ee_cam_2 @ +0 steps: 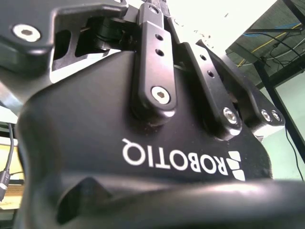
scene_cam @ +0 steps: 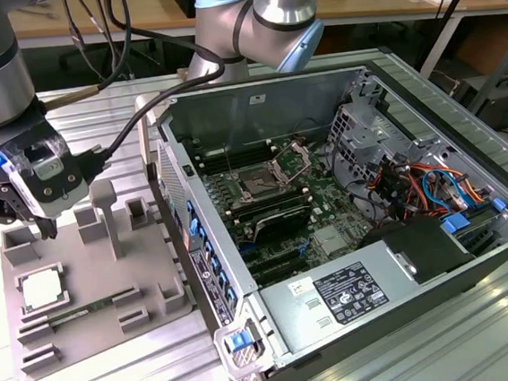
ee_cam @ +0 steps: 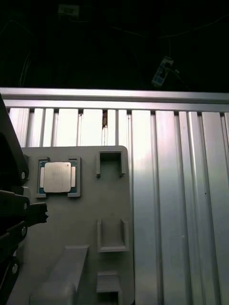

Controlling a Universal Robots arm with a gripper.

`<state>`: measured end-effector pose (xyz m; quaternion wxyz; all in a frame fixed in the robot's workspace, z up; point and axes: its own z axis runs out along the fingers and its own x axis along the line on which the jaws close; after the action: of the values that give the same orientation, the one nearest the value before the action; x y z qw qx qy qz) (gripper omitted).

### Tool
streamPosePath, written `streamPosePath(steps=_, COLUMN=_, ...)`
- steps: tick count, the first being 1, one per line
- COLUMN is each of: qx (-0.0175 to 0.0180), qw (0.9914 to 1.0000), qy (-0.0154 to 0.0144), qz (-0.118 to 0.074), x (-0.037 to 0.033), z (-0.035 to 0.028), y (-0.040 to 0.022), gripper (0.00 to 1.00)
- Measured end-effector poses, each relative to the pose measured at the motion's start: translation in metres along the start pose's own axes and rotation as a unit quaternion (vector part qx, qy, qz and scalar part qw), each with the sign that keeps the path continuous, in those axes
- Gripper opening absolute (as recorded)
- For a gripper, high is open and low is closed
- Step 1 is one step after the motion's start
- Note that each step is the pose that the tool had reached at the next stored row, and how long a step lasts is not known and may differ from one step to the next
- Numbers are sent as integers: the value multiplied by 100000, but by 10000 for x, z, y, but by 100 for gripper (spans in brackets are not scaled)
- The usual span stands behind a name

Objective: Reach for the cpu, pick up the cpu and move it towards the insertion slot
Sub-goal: 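Reach for the cpu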

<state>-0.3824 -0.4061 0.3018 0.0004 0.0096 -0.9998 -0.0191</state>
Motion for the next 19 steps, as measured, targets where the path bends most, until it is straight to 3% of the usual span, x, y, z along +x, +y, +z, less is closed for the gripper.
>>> streamPosePath(steps=19, qx=1, qw=100000, qy=0, qz=-2, x=0, z=37, y=-2, gripper=11)
